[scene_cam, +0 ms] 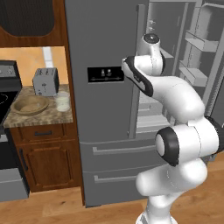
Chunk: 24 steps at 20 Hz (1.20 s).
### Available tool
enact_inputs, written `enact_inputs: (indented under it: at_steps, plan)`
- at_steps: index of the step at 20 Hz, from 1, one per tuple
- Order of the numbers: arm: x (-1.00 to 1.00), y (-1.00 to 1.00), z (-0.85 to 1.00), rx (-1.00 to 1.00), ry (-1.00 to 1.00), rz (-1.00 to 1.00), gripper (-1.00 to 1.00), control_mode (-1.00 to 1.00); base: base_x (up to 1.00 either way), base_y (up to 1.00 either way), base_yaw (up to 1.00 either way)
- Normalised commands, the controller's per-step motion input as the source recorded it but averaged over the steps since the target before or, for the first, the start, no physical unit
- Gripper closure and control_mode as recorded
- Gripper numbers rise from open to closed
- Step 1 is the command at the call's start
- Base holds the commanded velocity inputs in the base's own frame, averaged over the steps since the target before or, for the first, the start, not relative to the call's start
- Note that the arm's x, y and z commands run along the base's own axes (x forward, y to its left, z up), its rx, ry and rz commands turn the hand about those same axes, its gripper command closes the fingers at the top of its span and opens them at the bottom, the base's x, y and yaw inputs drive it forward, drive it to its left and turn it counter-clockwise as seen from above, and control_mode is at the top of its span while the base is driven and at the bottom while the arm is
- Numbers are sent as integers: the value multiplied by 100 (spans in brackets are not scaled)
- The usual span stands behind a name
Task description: Grab a lemon wedge from the fridge and one ice cube from the ice bowl, and put them in the glass of lemonade.
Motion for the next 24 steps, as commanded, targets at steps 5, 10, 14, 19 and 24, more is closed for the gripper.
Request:
enact_inputs:
  at_steps: [5, 10, 14, 19, 24]
  plan:
    - [38, 5, -13, 0, -5, 0, -100, -100, 0, 0, 0]
    - [39, 7, -38, 0, -14, 1, -100, -100, 0, 0, 0]
    - [28, 13, -40, 0, -24, 3, -100, -100, 0, 0, 0]
    - [30, 10, -8, 0, -6, 2, 100, -100, 0, 0, 0]
    - [26, 15, 0, 0, 0, 0, 100, -100, 0, 0, 0]
